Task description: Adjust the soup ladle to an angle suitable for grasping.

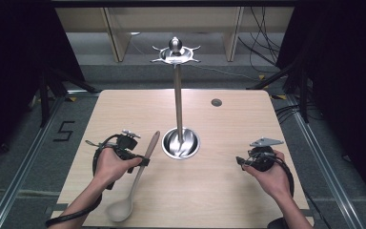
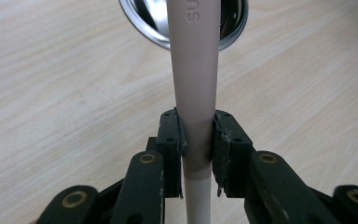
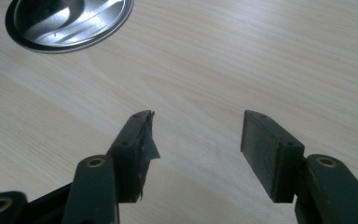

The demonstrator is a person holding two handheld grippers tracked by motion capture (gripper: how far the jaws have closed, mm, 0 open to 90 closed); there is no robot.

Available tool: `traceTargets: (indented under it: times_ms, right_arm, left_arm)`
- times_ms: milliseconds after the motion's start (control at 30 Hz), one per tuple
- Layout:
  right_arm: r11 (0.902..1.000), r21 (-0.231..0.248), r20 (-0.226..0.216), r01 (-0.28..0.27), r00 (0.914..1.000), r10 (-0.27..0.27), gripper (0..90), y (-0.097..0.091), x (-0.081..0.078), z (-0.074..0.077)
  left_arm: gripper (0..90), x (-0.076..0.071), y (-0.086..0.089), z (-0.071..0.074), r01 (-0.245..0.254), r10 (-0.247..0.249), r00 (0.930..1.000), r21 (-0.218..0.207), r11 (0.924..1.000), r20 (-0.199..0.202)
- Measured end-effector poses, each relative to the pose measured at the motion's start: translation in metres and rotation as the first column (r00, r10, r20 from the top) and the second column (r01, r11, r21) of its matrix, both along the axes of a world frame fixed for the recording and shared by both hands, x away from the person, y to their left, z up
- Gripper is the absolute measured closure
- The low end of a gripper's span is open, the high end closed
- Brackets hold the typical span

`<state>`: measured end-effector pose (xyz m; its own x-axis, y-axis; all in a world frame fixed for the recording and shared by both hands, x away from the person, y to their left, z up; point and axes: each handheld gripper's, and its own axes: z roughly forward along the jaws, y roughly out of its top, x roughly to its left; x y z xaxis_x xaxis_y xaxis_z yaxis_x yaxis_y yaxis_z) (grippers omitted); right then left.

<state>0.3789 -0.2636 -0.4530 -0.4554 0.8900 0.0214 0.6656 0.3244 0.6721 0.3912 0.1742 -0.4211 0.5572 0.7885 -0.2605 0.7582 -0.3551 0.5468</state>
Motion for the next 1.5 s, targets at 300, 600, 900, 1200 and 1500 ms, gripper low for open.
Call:
traceTargets:
  times_ms: [300, 600, 900, 1200, 1500]
  right_arm:
    - [1.0000, 0.003, -0.001, -0.001, 1.0000, 0.001, 44.4, 0.002, 0.000, 0.001]
    - [0.9999, -0.008, 0.002, -0.013, 0.9999, 0.013, 44.4, 0.002, 0.000, -0.001]
    - [0.9999, 0.000, 0.003, -0.010, 0.9999, 0.010, 44.6, 0.003, 0.001, 0.000]
    - [1.0000, 0.002, 0.006, -0.006, 1.0000, 0.006, 44.6, 0.002, 0.002, -0.001]
    - [1.0000, 0.002, 0.025, -0.004, 0.9997, 0.004, 44.6, -0.001, 0.003, -0.003]
  left_arm:
    - [73.6, -0.025, 0.020, 0.017, 0.044, -0.027, 0.9785, -0.077, 0.9960, 0.205]
    - [73.6, -0.047, 0.043, 0.020, 0.087, -0.012, 0.9307, -0.187, 0.9785, 0.366]
    - [73.5, -0.053, 0.053, 0.021, 0.096, 0.005, 0.8980, -0.208, 0.9734, 0.440]
    - [73.6, -0.055, 0.058, 0.033, 0.085, 0.050, 0.8292, -0.215, 0.9728, 0.557]
    - [73.7, -0.043, 0.055, 0.045, 0.096, 0.073, 0.7968, -0.244, 0.9651, 0.600]
